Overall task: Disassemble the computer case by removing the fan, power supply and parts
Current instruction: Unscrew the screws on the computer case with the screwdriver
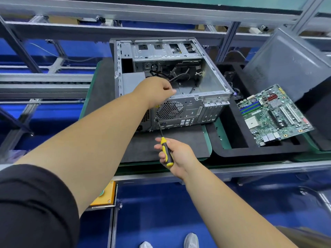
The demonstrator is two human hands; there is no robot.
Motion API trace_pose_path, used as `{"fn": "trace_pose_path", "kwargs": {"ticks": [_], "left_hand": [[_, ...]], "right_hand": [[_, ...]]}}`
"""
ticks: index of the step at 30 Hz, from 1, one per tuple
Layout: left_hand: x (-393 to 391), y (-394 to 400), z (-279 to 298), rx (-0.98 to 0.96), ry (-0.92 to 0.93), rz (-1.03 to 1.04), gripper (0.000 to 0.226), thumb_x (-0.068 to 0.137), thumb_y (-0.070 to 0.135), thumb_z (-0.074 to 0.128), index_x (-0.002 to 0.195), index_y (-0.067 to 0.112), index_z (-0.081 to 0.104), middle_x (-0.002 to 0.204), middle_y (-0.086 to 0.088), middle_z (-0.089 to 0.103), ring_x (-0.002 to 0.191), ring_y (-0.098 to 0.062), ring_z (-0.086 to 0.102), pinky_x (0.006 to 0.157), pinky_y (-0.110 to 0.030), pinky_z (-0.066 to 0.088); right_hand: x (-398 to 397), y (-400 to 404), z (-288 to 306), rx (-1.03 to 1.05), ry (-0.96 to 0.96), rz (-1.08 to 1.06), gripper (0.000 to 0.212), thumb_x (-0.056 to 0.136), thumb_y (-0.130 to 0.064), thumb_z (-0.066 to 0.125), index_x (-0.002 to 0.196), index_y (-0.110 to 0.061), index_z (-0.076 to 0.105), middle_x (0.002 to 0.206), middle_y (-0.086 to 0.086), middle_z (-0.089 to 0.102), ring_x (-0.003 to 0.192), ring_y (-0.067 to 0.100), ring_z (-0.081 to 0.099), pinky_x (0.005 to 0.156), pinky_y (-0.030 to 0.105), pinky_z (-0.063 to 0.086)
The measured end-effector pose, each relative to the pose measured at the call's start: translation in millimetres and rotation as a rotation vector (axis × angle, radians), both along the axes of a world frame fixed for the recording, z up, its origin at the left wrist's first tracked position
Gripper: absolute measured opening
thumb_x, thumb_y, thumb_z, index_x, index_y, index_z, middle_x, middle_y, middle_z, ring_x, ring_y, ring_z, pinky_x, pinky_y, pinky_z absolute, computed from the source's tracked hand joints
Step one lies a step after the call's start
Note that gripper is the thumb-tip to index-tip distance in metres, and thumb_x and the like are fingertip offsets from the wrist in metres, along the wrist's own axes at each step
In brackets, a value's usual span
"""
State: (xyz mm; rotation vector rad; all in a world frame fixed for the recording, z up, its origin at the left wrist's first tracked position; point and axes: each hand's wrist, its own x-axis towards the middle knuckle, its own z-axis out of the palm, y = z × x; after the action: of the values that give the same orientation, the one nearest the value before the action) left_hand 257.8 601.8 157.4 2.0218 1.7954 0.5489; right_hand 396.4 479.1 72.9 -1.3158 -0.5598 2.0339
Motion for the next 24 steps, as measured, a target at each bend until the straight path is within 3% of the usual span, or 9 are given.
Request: {"fn": "trace_pose_path", "kwargs": {"ticks": [3,7,12,17,20,24], "left_hand": [[0,2,3,-0.054,0.090,-0.039,0.038,0.098,0.045,0.047,0.082,0.017,0.067,0.081,-0.001,0.064,0.081,-0.020,0.056,0.074,-0.030,0.043],[1,2,5,-0.119,0.167,-0.066,0.045,0.103,0.039,0.037,0.063,0.018,0.044,0.065,-0.002,0.046,0.072,-0.023,0.046,0.065,-0.031,0.033],[2,-2,11,-0.107,0.235,-0.118,0.047,0.105,0.034,0.032,0.088,0.001,0.061,0.086,-0.017,0.056,0.091,-0.036,0.055,0.074,-0.035,0.038],[-3,2,6,-0.065,0.263,-0.166,0.045,0.105,0.035,0.029,0.073,0.011,0.048,0.070,-0.002,0.045,0.072,-0.022,0.045,0.071,-0.032,0.035],[-4,1,1,-0.005,0.262,-0.169,0.047,0.105,0.035,0.028,0.064,0.018,0.040,0.066,0.002,0.041,0.063,-0.016,0.038,0.068,-0.031,0.031],[-4,2,-2,0.030,0.304,-0.173,0.045,0.105,0.036,0.026,0.069,0.015,0.045,0.070,0.000,0.046,0.074,-0.022,0.048,0.069,-0.032,0.033]], "right_hand": [[0,0,1,-0.005,0.008,0.007,0.030,0.104,-0.012,0.040,0.108,-0.005,0.069,0.075,0.007,0.072,0.048,0.012,0.051,0.044,0.022,0.043],[-1,1,2,-0.011,0.005,-0.012,0.031,0.103,-0.011,0.039,0.108,-0.004,0.069,0.074,0.008,0.072,0.047,0.012,0.050,0.043,0.022,0.042],[-3,0,-4,-0.014,-0.044,-0.029,0.016,0.098,-0.018,0.057,0.101,-0.004,0.065,0.071,0.008,0.069,0.047,0.014,0.052,0.043,0.022,0.043],[0,4,-13,0.057,-0.192,-0.003,0.012,0.090,-0.016,0.069,0.095,-0.008,0.061,0.058,0.001,0.062,0.052,0.011,0.058,0.049,0.023,0.049],[0,4,-16,0.075,-0.258,0.013,0.014,0.092,-0.022,0.068,0.096,-0.009,0.066,0.070,0.003,0.067,0.055,0.013,0.061,0.052,0.026,0.051],[-3,2,-16,0.081,-0.263,0.012,0.014,0.095,-0.023,0.065,0.103,-0.011,0.066,0.082,0.006,0.067,0.056,0.014,0.060,0.051,0.026,0.050]]}}
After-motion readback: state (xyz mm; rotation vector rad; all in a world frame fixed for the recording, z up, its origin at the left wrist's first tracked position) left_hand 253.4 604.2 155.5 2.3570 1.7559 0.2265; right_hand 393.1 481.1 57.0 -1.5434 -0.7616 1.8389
